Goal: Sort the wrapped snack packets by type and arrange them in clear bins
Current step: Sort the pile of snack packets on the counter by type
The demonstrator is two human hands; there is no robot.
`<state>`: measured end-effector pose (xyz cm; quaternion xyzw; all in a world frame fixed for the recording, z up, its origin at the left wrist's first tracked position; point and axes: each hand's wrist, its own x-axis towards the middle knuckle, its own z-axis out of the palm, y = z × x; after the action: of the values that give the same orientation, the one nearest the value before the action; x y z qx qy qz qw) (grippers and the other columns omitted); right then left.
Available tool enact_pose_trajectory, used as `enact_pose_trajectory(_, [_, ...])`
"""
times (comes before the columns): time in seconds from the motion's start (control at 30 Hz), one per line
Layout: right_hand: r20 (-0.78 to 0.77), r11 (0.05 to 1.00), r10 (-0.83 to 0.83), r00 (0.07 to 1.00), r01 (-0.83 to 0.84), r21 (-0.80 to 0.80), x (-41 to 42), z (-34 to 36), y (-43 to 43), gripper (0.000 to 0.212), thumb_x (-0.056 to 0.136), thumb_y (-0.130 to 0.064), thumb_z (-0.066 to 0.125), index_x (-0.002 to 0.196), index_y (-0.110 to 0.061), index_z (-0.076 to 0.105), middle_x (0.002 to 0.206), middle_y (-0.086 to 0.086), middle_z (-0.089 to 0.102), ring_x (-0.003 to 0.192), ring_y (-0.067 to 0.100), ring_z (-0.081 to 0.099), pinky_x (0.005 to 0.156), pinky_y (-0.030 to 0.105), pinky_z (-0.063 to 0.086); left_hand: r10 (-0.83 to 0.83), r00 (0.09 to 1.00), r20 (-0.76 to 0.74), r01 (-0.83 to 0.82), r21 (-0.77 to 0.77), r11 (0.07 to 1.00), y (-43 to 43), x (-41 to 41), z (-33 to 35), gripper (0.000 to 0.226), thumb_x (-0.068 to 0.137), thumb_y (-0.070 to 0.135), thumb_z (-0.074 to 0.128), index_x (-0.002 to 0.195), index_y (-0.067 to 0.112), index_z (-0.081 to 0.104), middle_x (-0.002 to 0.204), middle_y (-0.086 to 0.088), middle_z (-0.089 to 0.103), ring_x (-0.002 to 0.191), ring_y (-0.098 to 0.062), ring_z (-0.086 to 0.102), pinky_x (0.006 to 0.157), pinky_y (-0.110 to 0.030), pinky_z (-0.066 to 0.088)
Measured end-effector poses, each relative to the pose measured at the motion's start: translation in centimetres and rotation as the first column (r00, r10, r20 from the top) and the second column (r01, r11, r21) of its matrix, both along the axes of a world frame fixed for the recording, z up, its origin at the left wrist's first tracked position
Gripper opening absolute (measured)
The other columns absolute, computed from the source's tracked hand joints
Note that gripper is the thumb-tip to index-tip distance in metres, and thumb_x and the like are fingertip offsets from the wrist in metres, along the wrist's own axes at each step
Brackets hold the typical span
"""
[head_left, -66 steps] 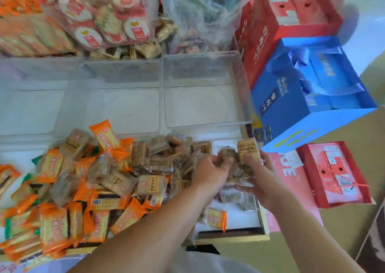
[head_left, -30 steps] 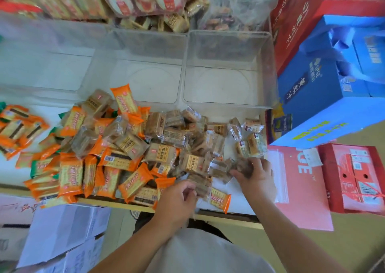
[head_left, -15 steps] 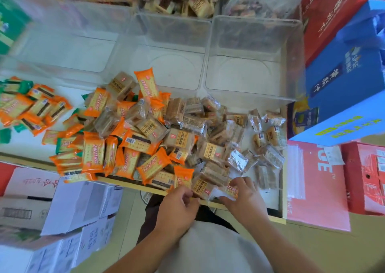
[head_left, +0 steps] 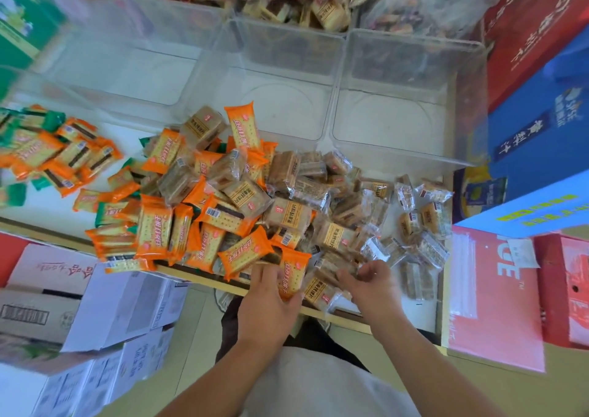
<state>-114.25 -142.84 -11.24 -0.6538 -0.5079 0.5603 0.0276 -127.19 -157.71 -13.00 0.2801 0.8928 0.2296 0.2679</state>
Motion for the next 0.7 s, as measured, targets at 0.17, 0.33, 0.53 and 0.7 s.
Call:
enact_pose_trajectory(0.17, [-0.127,0.997,-0.070,0.989,0.068,-0.021,0.8,1.0,0.0,0.044,0.077,-0.018,0.089,0.087,-0.014,0.047,0.075,0.007,0.056,0.065,0.025,0.058,0.060,0.032,0.052,-0.052,0.998,-0.040,0.053,0.034,0.998,0.3,-0.7,0.1,0.042,0.082,0.048,0.077,0.100,0.033,0.042,0.106,0.015,0.041,0.072,-0.008,0.055,0.050,-0.016,0.037])
enact_pose_trajectory(0.33, [-0.173,0.996,-0.044,0.984,0.056,0.065,2.9,2.3,0.3,0.041,0.084,-0.011,0.082,0.108,-0.025,0.052,0.081,0.014,0.069,0.066,0.022,0.062,0.058,0.030,0.047,-0.178,0.982,-0.063,0.183,0.100,0.978,1.2,-0.2,0.2,0.032,0.086,0.037,0.075,0.102,0.031,0.048,0.113,0.018,0.041,0.067,-0.006,0.058,0.049,-0.016,0.045])
enact_pose_trajectory(0.53, [-0.307,0.963,-0.181,0.934,0.232,0.139,4.5,2.6,2.4,0.040,0.091,-0.003,0.072,0.126,-0.021,0.061,0.081,0.011,0.058,0.079,0.025,0.066,0.084,0.033,0.055,-0.177,0.982,-0.059,0.182,0.088,0.979,2.7,-0.5,0.5,0.032,0.085,0.047,0.070,0.108,0.033,0.053,0.111,0.019,0.048,0.071,-0.005,0.058,0.051,-0.013,0.034])
enact_pose_trajectory(0.7, [-0.248,0.984,-0.104,0.963,0.136,0.114,3.2,1.3,3.9,0.034,0.086,-0.024,0.081,0.114,-0.034,0.063,0.089,0.002,0.063,0.088,0.024,0.068,0.086,0.035,0.057,-0.153,0.988,-0.018,0.154,0.082,0.985,3.6,-0.3,0.7,0.039,0.077,0.060,0.068,0.101,0.036,0.048,0.102,0.017,0.049,0.076,-0.006,0.057,0.059,-0.027,0.050])
